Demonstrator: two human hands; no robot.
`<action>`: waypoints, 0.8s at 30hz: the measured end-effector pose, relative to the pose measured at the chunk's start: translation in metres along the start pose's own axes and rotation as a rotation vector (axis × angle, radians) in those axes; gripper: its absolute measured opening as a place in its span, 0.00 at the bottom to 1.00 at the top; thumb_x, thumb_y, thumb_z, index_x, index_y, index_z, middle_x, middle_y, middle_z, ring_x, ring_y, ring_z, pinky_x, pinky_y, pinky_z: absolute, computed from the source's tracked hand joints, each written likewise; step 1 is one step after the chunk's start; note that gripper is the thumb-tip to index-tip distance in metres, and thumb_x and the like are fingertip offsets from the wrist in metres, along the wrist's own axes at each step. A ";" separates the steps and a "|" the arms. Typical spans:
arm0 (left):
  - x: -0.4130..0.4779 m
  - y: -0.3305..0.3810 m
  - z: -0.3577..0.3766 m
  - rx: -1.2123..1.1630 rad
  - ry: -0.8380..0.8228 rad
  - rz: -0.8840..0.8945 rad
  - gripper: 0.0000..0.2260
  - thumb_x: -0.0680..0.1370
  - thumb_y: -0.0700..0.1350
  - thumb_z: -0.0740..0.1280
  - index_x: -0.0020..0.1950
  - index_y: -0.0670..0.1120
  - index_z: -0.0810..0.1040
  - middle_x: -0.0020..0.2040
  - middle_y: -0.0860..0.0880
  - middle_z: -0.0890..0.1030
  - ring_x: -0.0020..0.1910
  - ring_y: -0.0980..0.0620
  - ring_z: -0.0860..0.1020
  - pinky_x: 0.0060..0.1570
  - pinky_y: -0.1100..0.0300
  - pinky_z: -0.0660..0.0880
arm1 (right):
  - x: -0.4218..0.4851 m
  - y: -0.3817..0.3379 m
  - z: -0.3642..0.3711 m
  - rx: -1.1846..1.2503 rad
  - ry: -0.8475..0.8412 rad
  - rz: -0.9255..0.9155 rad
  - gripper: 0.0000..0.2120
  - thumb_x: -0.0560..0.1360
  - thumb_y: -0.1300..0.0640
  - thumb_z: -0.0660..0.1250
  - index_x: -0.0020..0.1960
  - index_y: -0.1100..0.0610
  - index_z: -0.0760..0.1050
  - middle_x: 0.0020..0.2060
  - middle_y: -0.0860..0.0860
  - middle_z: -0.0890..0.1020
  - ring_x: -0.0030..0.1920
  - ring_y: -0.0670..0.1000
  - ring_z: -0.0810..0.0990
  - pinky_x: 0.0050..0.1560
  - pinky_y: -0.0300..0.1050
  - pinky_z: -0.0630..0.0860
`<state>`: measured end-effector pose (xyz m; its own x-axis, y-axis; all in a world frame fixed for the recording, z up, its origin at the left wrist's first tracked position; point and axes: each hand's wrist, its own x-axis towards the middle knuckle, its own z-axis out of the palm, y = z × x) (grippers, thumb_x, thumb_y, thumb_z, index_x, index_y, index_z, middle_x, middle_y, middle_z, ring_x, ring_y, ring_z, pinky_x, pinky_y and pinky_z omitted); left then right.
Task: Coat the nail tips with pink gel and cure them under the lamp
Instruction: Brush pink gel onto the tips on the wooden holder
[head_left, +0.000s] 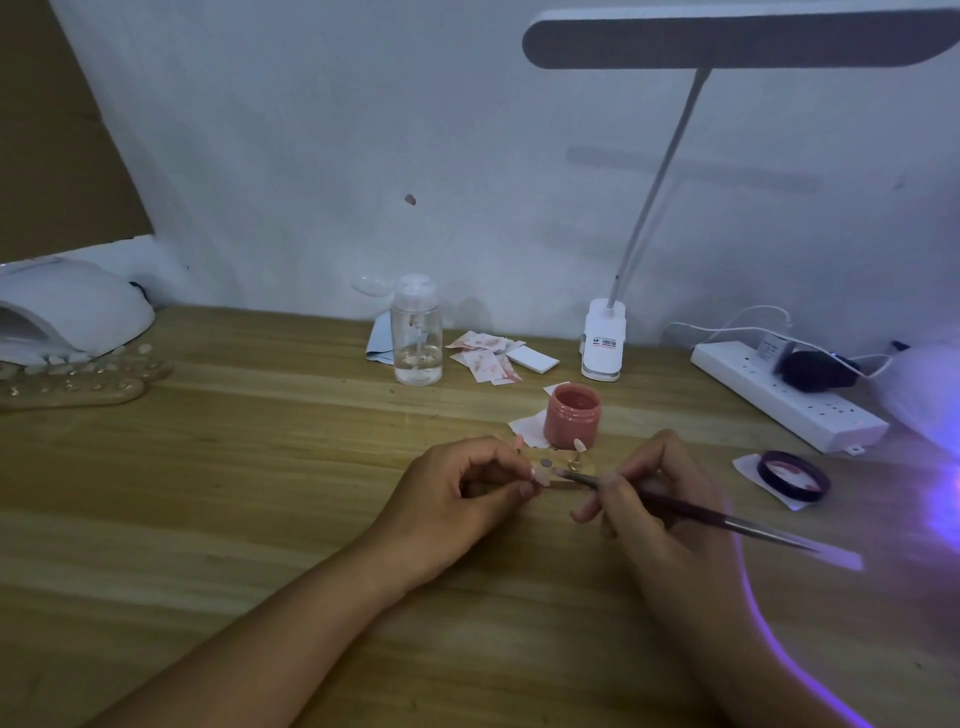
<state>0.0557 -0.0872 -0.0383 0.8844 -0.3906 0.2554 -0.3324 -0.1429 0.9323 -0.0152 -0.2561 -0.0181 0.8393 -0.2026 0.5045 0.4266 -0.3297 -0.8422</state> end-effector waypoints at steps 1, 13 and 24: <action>0.000 0.000 0.000 -0.006 0.000 0.002 0.06 0.75 0.37 0.72 0.47 0.47 0.84 0.46 0.49 0.86 0.50 0.45 0.83 0.49 0.57 0.75 | -0.001 -0.001 0.001 0.008 -0.026 0.000 0.10 0.75 0.69 0.67 0.39 0.57 0.71 0.32 0.51 0.84 0.32 0.44 0.80 0.34 0.41 0.75; -0.001 0.003 0.001 -0.031 0.009 0.003 0.06 0.75 0.38 0.73 0.46 0.49 0.84 0.46 0.48 0.86 0.49 0.37 0.80 0.45 0.54 0.71 | 0.001 -0.002 0.000 0.078 0.017 0.085 0.09 0.75 0.69 0.65 0.38 0.60 0.71 0.31 0.56 0.83 0.29 0.51 0.77 0.36 0.48 0.74; -0.002 0.005 0.001 -0.023 0.007 0.013 0.05 0.75 0.36 0.72 0.47 0.45 0.84 0.47 0.48 0.86 0.50 0.43 0.82 0.46 0.55 0.73 | 0.002 0.002 -0.001 0.085 0.034 0.175 0.06 0.72 0.64 0.65 0.37 0.59 0.71 0.29 0.55 0.82 0.30 0.50 0.74 0.37 0.48 0.72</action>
<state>0.0523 -0.0880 -0.0340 0.8824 -0.3858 0.2693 -0.3363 -0.1169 0.9345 -0.0133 -0.2581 -0.0181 0.8917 -0.2818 0.3541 0.3035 -0.2080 -0.9298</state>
